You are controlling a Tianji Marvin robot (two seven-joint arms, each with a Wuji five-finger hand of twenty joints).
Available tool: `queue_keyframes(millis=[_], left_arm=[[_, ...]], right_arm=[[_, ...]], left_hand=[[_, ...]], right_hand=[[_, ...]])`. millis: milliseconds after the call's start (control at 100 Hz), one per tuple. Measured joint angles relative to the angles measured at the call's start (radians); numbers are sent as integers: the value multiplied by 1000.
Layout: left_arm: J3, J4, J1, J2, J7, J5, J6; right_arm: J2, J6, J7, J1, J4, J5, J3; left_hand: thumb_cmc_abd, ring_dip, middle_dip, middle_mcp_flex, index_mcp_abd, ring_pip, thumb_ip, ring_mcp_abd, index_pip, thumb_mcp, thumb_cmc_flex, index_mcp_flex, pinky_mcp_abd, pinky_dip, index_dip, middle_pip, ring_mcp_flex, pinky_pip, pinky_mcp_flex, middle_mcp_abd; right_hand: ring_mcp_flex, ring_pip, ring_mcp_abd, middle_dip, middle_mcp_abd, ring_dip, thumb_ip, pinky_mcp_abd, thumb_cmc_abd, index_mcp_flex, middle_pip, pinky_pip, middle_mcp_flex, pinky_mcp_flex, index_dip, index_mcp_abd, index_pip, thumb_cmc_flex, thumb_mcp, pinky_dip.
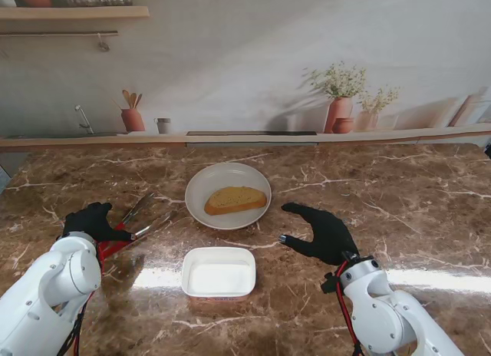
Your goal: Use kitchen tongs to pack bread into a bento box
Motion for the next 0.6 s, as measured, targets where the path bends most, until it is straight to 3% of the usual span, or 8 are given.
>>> queue_keyframes(millis=[280, 600], left_arm=[[40, 72, -44, 4, -10, -41, 6], [84, 145, -90, 5, -7, -64, -10]], right_arm=[[0, 4, 5, 1, 3, 3, -1], [1, 12, 9, 1, 3, 3, -4]], left_hand=[[-32, 7, 11, 0, -10, 0, 1, 0, 91, 42, 0, 1, 0, 24, 70, 13, 0, 0, -5, 0], [-41, 13, 12, 0, -90, 0, 3, 0, 146, 95, 0, -1, 0, 26, 115, 22, 0, -24, -8, -24]], right_hand=[[0, 0, 0, 0, 0, 0, 0, 0, 0, 0, 0, 0, 0, 0, 0, 0, 0, 0, 0, 0], [0, 0, 0, 0, 0, 0, 0, 0, 0, 0, 0, 0, 0, 0, 0, 0, 0, 0, 0, 0]])
